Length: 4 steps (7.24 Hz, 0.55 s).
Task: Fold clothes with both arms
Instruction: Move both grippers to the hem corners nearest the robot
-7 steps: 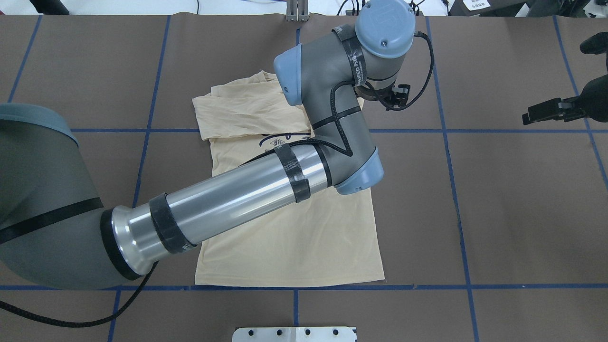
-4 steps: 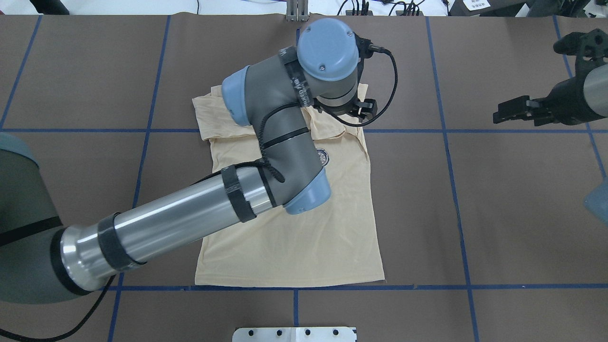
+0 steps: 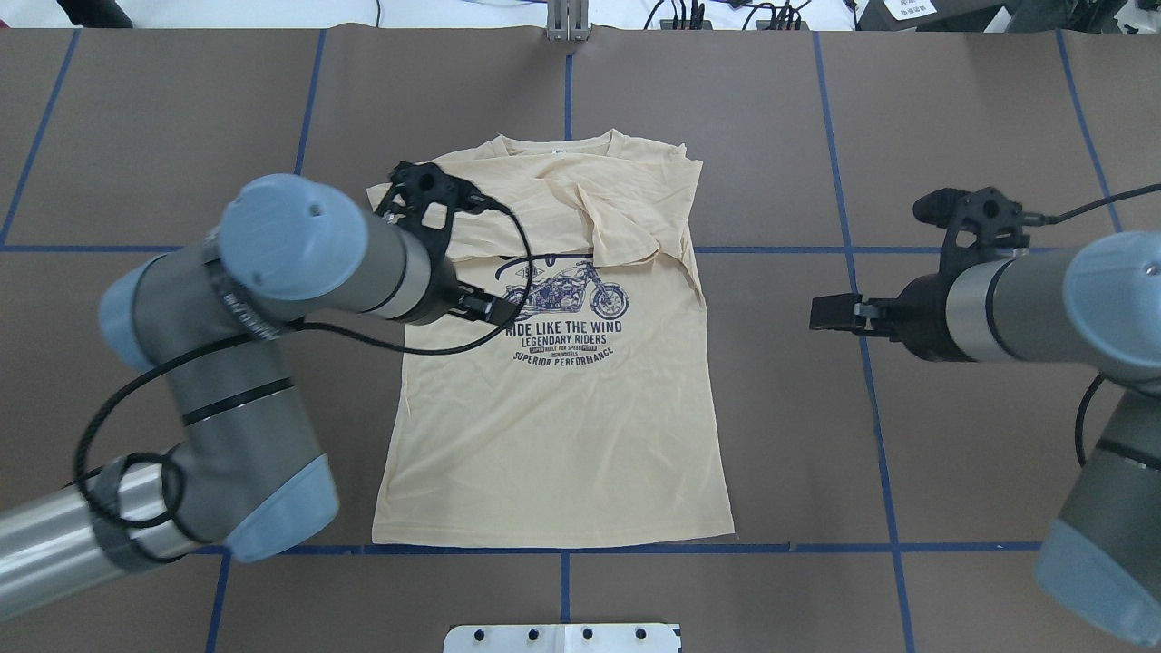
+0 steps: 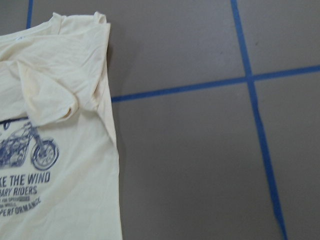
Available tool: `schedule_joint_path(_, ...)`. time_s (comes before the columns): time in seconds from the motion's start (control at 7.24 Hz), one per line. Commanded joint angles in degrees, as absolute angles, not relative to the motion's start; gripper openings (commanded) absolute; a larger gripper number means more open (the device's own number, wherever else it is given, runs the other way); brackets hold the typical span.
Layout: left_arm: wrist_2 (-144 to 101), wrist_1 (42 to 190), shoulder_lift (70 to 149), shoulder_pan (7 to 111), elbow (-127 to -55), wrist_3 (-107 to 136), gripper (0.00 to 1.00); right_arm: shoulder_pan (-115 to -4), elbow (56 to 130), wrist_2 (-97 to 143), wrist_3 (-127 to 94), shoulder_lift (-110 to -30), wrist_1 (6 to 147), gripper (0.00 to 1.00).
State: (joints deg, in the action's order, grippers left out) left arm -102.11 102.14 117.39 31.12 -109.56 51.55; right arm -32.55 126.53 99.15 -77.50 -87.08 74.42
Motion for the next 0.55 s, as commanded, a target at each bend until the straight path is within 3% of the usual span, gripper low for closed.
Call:
schedule_joint_path(0.0, -96.6, 109.6, 102.5, 24.3, -117.6, 60.3, 1.00, -16.9, 131.9, 85.0, -90.3, -86.6, 83.7, 0.99)
schedule_joint_path(0.28, -90.1, 115.7, 94.5, 15.2, -117.5, 73.1, 1.00, -10.2, 131.7, 78.5, -95.3, -86.6, 84.5, 0.99)
schedule_joint_path(0.41, -87.9, 115.6, 93.7, 11.6, -117.2, 78.2, 0.95, -9.9, 131.7, 78.3, -95.3, -86.1, 84.5, 1.00)
